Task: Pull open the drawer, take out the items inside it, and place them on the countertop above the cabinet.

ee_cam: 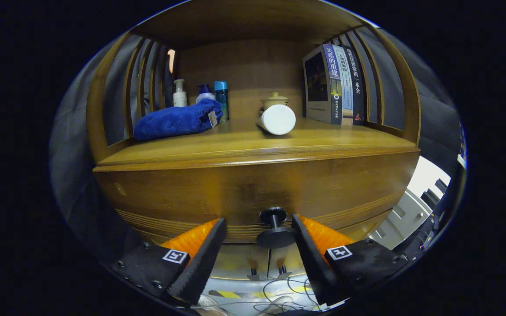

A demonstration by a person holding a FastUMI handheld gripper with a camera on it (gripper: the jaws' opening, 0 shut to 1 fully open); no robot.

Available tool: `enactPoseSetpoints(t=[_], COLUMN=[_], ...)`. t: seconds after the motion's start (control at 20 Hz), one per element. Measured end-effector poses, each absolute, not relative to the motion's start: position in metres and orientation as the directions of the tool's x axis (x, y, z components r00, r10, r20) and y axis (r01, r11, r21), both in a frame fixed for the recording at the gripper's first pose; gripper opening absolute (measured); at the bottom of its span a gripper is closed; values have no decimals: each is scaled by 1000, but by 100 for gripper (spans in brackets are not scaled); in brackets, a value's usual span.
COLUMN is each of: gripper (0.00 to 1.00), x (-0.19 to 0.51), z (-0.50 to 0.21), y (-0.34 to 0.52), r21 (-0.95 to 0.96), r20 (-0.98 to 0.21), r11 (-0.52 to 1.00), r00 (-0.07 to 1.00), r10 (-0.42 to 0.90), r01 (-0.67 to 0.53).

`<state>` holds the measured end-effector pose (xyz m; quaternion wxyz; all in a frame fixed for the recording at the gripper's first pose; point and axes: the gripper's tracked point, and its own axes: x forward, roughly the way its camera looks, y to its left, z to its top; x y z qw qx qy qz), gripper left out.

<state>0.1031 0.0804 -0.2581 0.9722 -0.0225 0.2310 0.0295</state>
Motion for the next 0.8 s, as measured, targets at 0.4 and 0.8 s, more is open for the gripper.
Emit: enactPoseSetpoints(t=[0.4,0.8], gripper=[99,99], x=[51,15], z=[-166,-66], y=[46,-10], r21=[5,58], r20=[-347,-216], r11=[1000,996], r00=[938,975], r10=[19,-58], r01=[-18,72])
